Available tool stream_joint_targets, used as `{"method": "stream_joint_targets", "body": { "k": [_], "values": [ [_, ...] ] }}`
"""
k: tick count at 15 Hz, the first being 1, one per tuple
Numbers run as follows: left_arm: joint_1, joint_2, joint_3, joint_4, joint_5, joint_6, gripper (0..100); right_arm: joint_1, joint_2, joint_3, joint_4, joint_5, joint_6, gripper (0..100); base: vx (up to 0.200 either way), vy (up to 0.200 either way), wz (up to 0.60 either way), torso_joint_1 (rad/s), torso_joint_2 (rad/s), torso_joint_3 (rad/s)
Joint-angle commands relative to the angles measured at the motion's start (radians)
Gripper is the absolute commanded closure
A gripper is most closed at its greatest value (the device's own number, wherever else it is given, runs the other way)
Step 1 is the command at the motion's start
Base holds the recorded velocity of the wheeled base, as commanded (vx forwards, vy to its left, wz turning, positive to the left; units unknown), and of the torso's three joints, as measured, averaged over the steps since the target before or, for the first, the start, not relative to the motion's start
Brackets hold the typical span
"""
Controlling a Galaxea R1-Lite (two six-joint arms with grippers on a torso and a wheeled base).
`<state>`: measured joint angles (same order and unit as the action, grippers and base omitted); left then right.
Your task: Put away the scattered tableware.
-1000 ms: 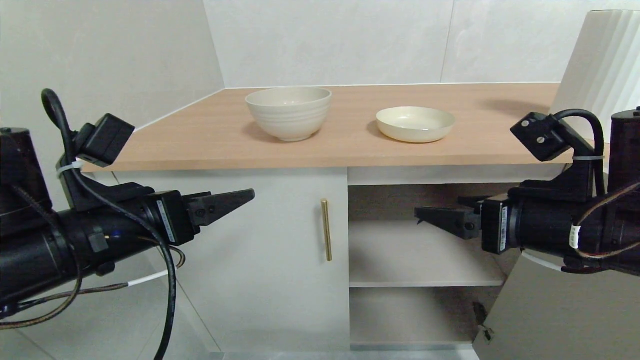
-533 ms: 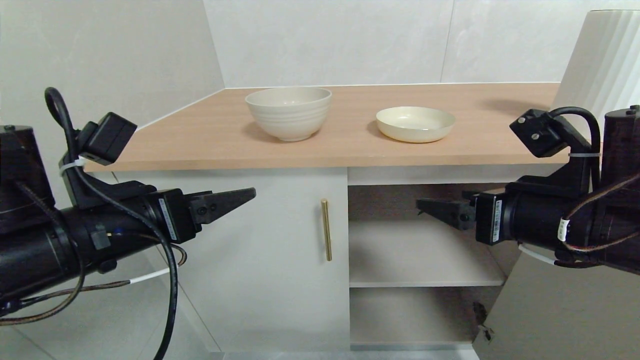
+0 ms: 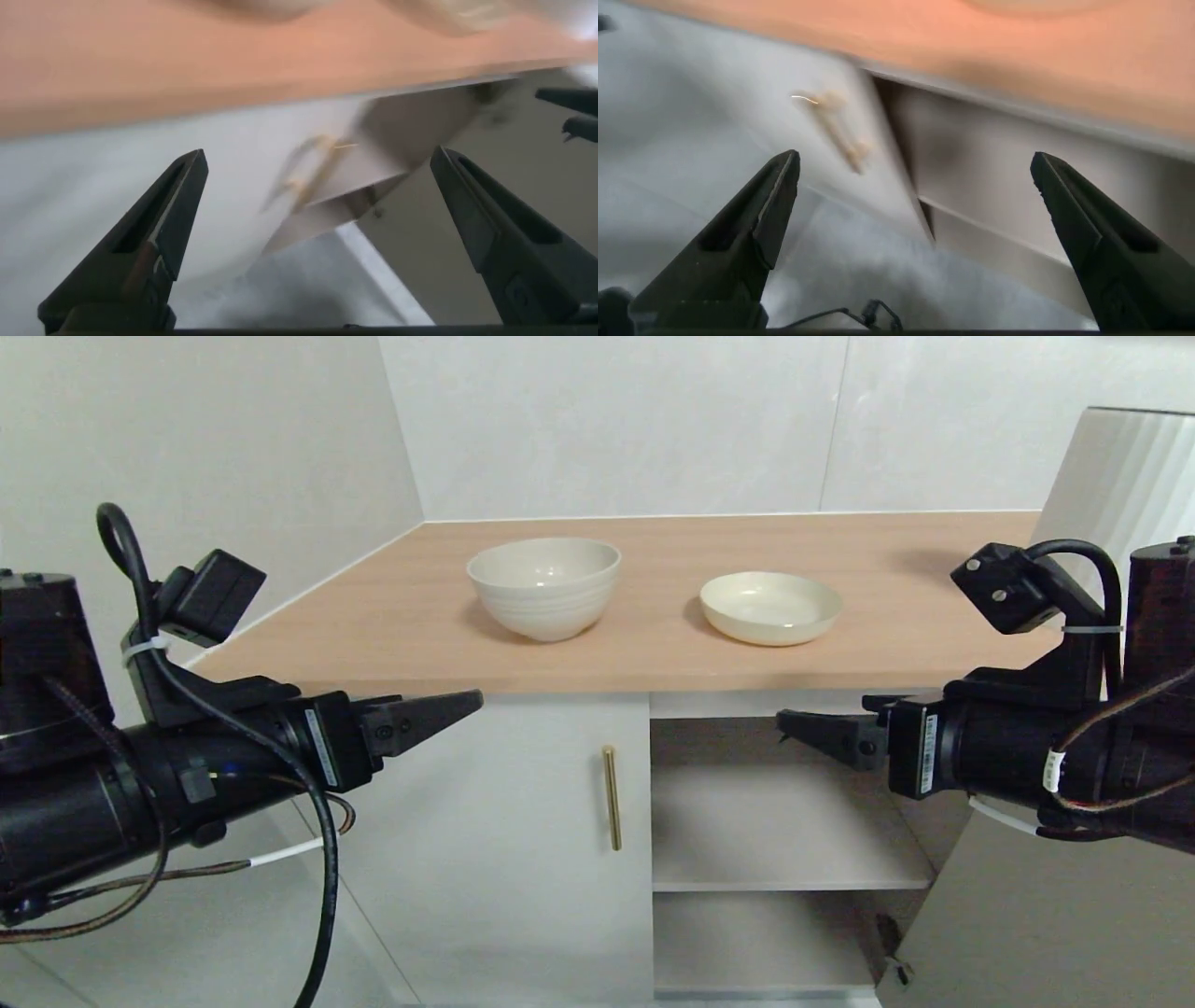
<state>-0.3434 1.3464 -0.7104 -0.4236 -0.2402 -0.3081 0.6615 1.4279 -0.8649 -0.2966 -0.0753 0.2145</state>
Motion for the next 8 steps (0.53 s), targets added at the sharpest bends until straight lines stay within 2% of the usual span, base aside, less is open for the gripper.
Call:
{"method": "stream_joint_targets", "body": {
  "k": [1,8],
  "values": [
    [0.001,0.004,0.000,0.000,0.001,0.000,0,0.000,-0.004,0.000,0.001,0.000,0.000,0,0.000,0.000,0.00,0.061,-0.53,-0.339],
    [0.001,0.010,0.002,0.000,-0.001,0.000,0,0.000,-0.006,-0.003,0.001,0.000,0.000,0,0.000,0.000,0.00,0.142,-0.48,-0.323]
  ]
}}
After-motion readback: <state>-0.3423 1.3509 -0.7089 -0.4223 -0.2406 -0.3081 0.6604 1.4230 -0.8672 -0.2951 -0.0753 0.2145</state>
